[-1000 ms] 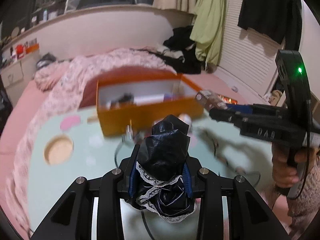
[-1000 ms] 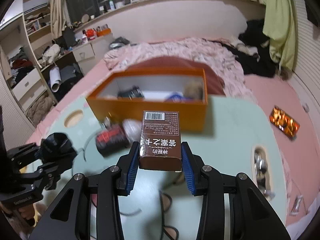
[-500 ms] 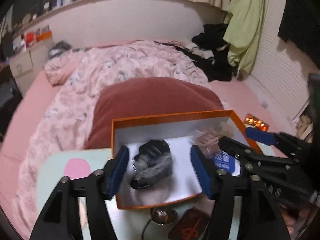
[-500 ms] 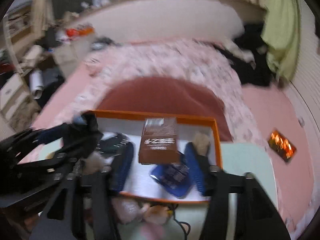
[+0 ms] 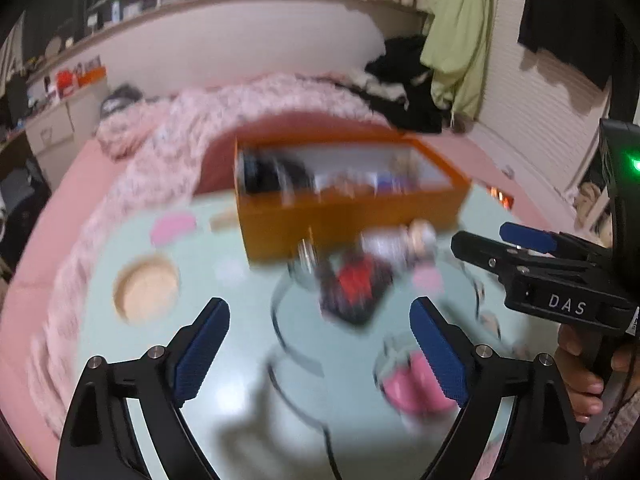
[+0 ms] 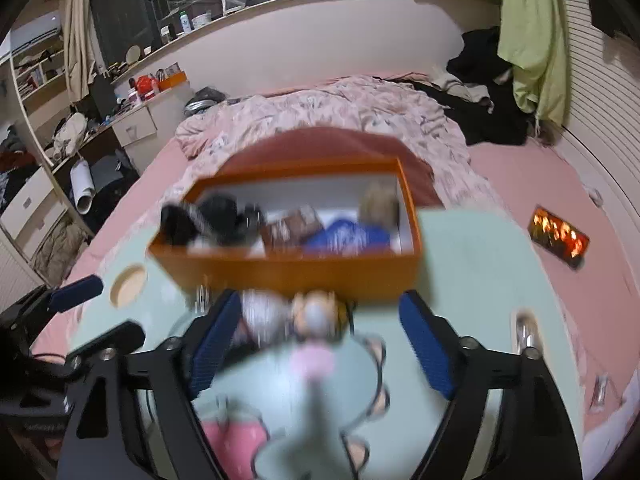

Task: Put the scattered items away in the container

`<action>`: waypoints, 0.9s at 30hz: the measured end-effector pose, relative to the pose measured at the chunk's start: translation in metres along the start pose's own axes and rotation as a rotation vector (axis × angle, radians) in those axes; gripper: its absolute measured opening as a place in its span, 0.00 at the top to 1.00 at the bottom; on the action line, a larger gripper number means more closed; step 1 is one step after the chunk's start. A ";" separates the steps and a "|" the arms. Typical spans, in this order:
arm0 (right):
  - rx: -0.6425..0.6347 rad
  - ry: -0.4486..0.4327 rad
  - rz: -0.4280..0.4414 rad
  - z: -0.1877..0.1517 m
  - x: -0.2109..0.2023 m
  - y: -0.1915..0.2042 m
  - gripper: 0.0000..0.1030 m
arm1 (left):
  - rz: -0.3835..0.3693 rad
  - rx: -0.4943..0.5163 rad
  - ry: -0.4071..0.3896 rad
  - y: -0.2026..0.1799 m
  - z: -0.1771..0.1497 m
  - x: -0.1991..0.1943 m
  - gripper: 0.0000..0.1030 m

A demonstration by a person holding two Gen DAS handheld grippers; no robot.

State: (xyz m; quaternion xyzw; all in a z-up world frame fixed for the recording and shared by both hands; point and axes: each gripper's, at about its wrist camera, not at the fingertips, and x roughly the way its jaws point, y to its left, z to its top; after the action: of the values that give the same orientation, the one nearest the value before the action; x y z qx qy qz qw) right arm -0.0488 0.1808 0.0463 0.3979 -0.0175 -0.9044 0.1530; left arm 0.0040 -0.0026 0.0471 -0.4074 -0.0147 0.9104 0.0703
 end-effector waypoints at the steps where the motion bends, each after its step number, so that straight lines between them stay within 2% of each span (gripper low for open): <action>1: 0.002 0.017 -0.003 -0.009 0.001 0.000 0.20 | 0.007 -0.007 0.011 -0.001 -0.007 0.002 0.11; 4: -0.005 0.060 -0.010 -0.033 0.004 0.000 0.20 | 0.052 -0.014 0.036 -0.005 -0.021 0.011 0.11; 8: -0.035 0.081 -0.071 -0.048 0.007 0.000 0.20 | 0.102 -0.023 0.081 -0.003 -0.031 0.026 0.11; 10: -0.048 0.135 -0.098 -0.054 0.018 0.001 0.18 | 0.130 -0.014 0.079 -0.004 -0.035 0.028 0.01; 11: -0.071 0.148 -0.134 -0.057 0.022 0.004 0.04 | 0.125 -0.010 0.081 -0.005 -0.037 0.028 0.01; 12: -0.075 0.150 -0.133 -0.058 0.021 0.006 0.00 | 0.121 -0.008 0.080 -0.004 -0.038 0.027 0.01; 27: -0.093 0.149 -0.118 -0.039 -0.009 0.012 0.00 | 0.112 -0.007 0.075 -0.004 -0.040 0.028 0.00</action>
State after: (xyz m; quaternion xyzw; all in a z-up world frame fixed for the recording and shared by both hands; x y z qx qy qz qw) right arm -0.0117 0.1757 0.0276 0.4570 0.0592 -0.8795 0.1188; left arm 0.0155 0.0037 -0.0005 -0.4415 0.0077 0.8970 0.0183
